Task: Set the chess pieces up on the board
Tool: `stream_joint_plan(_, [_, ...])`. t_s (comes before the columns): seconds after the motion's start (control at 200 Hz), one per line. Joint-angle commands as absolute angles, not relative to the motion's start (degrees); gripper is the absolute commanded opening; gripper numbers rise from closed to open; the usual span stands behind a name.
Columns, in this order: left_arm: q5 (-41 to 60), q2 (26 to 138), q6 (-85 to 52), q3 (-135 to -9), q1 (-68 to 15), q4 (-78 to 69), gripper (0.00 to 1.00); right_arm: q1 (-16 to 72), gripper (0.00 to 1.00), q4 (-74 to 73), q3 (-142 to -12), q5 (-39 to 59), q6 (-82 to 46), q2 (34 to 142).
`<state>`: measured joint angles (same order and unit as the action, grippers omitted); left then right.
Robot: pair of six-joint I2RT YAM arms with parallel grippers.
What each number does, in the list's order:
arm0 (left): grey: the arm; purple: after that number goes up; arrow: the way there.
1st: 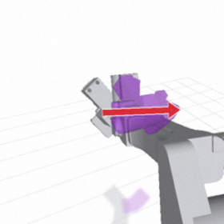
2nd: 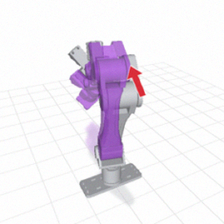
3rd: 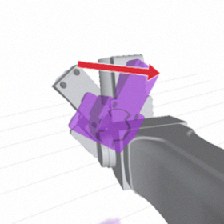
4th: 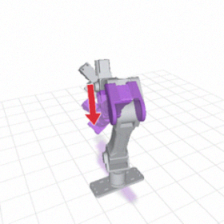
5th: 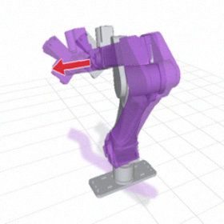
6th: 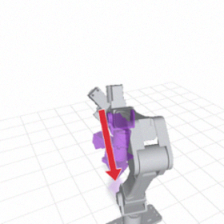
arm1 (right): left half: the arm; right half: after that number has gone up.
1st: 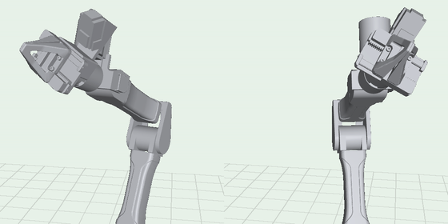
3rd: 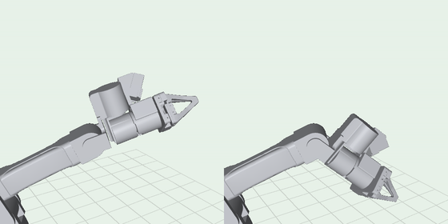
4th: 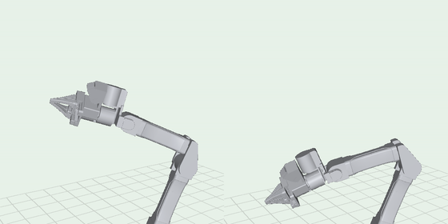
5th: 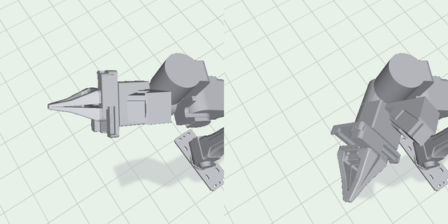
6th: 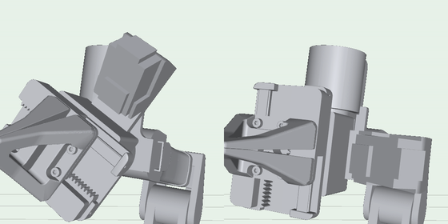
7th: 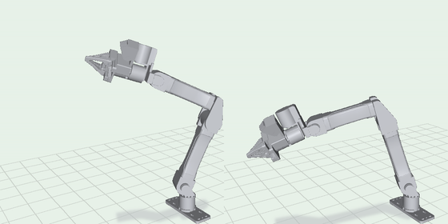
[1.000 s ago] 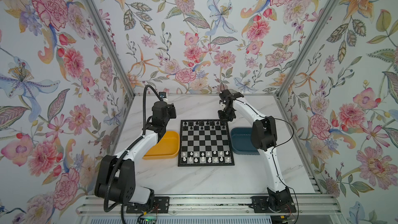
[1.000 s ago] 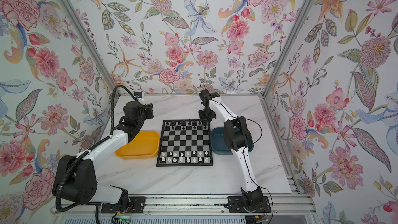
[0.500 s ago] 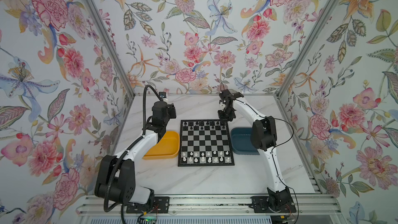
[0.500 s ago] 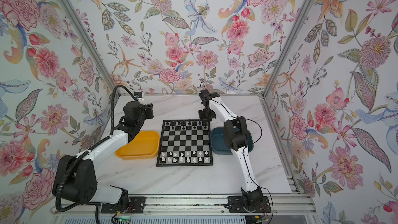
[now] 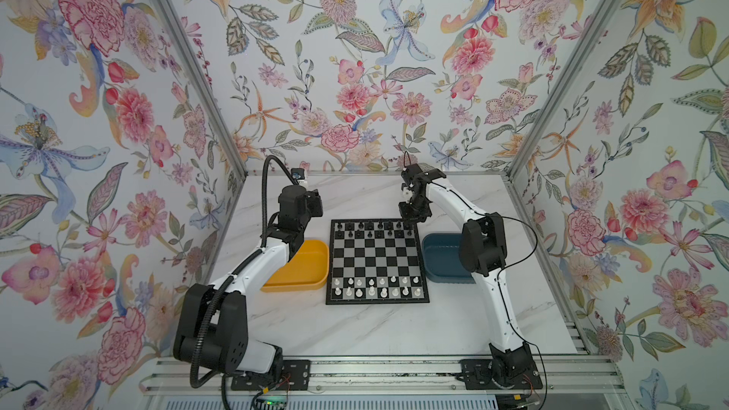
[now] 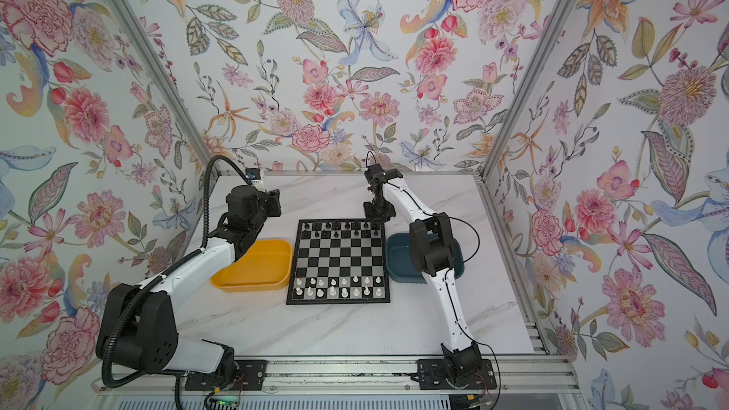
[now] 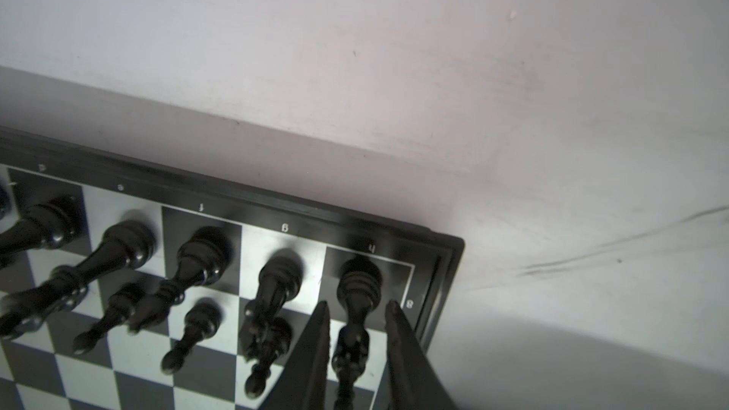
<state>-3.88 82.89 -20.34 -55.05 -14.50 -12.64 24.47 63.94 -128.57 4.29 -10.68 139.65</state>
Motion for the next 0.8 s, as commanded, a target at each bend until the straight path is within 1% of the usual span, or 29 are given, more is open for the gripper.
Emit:
stream_joint_plan(0.0, [-5.32,83.14,-19.42,-55.02,-13.79,-12.22,0.42,24.52,0.29,66.09,-130.08,5.01,-10.48,140.23])
stream_joint_plan(0.425, [-5.05,82.73,-19.55,-54.84,-13.78,-12.35,0.42,24.53,0.34,66.09,-130.42,4.42,-11.07,138.11])
stream_joint_plan(0.796, [-5.05,81.02,-19.38,-54.45,-13.79,-12.21,0.42,24.35,0.35,66.09,-131.95,3.21,-11.31,135.18])
